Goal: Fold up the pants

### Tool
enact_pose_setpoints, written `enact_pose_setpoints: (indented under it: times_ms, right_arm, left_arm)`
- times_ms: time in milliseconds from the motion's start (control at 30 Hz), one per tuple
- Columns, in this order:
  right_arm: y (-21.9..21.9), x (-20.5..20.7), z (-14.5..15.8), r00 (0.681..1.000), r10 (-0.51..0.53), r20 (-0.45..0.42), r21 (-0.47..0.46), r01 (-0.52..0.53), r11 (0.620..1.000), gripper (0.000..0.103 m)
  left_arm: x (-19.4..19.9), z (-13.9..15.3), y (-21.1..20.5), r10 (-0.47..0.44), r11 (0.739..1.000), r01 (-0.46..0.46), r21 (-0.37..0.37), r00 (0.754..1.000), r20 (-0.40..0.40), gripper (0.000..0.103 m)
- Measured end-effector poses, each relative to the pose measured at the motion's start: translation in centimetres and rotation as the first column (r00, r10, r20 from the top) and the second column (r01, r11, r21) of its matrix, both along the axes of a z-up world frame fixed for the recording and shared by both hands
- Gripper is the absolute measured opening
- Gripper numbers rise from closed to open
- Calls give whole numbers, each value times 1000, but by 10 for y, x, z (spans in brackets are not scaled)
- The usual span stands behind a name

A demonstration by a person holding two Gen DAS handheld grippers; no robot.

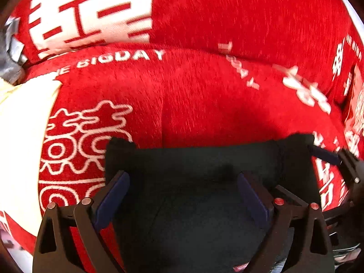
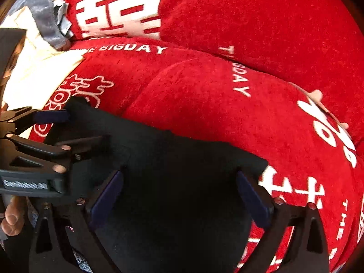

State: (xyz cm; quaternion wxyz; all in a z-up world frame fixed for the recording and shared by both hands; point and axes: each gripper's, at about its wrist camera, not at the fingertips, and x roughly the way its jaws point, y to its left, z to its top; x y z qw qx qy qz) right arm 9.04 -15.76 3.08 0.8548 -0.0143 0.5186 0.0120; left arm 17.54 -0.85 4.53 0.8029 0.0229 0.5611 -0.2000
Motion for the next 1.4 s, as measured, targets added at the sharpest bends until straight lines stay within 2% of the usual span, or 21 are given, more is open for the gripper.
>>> enact_pose_setpoints:
  times_ms: [67, 133, 200, 267, 333, 367, 500, 700, 867, 967, 1067, 1267, 1400]
  right_arm:
    - [-1, -2, 10, 1000, -13, 25, 23, 13, 1000, 100]
    - [0, 0, 12, 999, -34, 24, 25, 33, 999, 100]
    - [4, 4, 7, 999, -41, -2, 22, 41, 999, 100]
    - [11, 6, -5, 999, -36, -37, -30, 35, 999, 101]
    - [19, 1, -13, 997, -43, -62, -92, 38, 995, 101]
    - [20, -6, -12, 998, -56, -39, -91, 52, 994, 102]
    - [19, -31, -8, 996, -81, -23, -56, 79, 995, 102]
    - [26, -73, -10, 997, -73, -9, -79, 72, 994, 102]
    - [28, -103, -13, 998, -68, 0, -93, 67, 993, 103]
    - [27, -116, -21, 997, -70, -37, -99, 66, 993, 103]
    - [28, -128, -20, 996, -74, -41, -140, 67, 988, 103]
    - [20, -132, 9, 993, -111, 43, -168, 117, 979, 103]
    - [27, -123, 21, 991, -90, 95, -132, 102, 986, 103]
  left_arm:
    - [0, 9, 6, 21, 1000, -21, -17, 1000, 22, 96]
    - [0, 8, 6, 30, 999, -30, 17, 999, 31, 96]
    - [1, -6, 5, 34, 998, -33, 47, 999, -17, 96]
    - [-4, -16, 3, 36, 997, -33, 74, 999, -30, 96]
    - [-17, -16, -4, 12, 991, -14, 136, 1000, 14, 96]
    - [-21, -14, -4, 5, 990, -8, 143, 1000, 26, 95]
    - [-44, -7, 1, -1, 992, -4, 123, 999, 42, 95]
    - [-75, -12, 10, -7, 989, -3, 147, 998, 62, 96]
    - [-88, -16, 28, 17, 995, -20, 97, 999, 27, 98]
    - [-92, -21, 38, 33, 998, -33, 48, 999, -8, 98]
    - [-97, -18, 43, 45, 997, -45, 55, 999, -4, 98]
    - [-108, -2, 53, 50, 997, -52, 65, 998, 37, 98]
    - [-109, -2, 61, 71, 994, -74, 76, 997, 40, 98]
